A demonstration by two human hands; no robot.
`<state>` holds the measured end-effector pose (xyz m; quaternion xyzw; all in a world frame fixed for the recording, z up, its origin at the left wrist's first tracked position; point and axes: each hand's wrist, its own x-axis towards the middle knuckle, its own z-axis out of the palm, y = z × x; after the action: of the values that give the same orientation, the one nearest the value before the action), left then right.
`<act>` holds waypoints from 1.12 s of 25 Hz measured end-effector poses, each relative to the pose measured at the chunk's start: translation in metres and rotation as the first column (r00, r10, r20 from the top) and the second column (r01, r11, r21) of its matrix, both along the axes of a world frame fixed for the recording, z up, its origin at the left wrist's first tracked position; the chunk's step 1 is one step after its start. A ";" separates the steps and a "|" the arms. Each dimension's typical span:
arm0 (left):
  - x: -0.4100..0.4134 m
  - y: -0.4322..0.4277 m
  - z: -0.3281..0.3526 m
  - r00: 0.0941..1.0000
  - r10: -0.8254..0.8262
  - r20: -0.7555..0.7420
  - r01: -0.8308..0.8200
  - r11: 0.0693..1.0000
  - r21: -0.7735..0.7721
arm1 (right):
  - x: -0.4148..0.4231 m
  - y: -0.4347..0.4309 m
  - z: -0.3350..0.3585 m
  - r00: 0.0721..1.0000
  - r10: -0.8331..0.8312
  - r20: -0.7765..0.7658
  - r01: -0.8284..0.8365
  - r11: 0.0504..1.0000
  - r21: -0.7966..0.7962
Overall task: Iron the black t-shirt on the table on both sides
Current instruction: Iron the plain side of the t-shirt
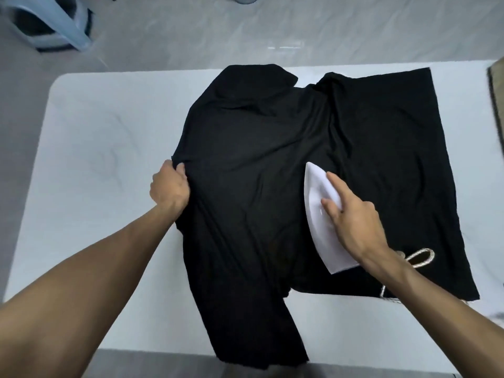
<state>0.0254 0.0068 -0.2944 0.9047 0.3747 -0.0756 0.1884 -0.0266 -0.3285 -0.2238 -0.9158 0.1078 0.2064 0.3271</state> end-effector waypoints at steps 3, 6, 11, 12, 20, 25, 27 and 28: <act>0.011 0.044 0.007 0.998 0.041 0.039 -0.032 0.979 -0.203 | -0.004 0.017 0.010 1.000 -0.022 0.014 0.022 1.000 -0.017; -0.033 0.050 0.013 0.968 -0.246 0.052 0.251 0.955 -0.158 | -0.011 0.052 0.031 1.000 -0.001 -0.008 0.002 0.999 0.034; -0.107 0.055 -0.005 0.955 -0.295 0.033 0.297 0.944 -0.146 | -0.037 0.150 0.034 0.982 0.180 -0.052 -0.177 0.983 0.058; -0.106 0.062 -0.011 0.972 -0.235 0.019 0.235 0.960 -0.151 | -0.044 0.171 0.028 0.976 0.213 -0.049 -0.210 0.976 0.061; -0.080 0.116 -0.010 0.999 0.021 -0.039 -0.037 0.865 -0.500 | -0.084 0.268 -0.020 0.967 0.234 -0.098 -0.240 0.969 -0.055; -0.126 0.131 -0.027 0.857 -0.481 0.186 0.504 0.858 -0.102 | -0.078 0.275 -0.014 0.966 0.243 -0.088 -0.252 0.963 -0.097; -0.127 0.140 -0.033 0.820 -0.539 0.194 0.558 0.828 -0.058 | -0.074 0.286 -0.013 0.965 0.253 -0.068 -0.258 0.962 -0.090; -0.125 0.142 -0.035 0.817 -0.539 0.208 0.561 0.825 -0.066 | -0.072 0.292 -0.015 0.968 0.239 -0.079 -0.245 0.966 -0.078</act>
<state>-0.0997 0.1492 -0.3297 0.9638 0.0731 -0.0678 0.2474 -0.0988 -0.0366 -0.2385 -0.9279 0.0152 0.2714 0.2553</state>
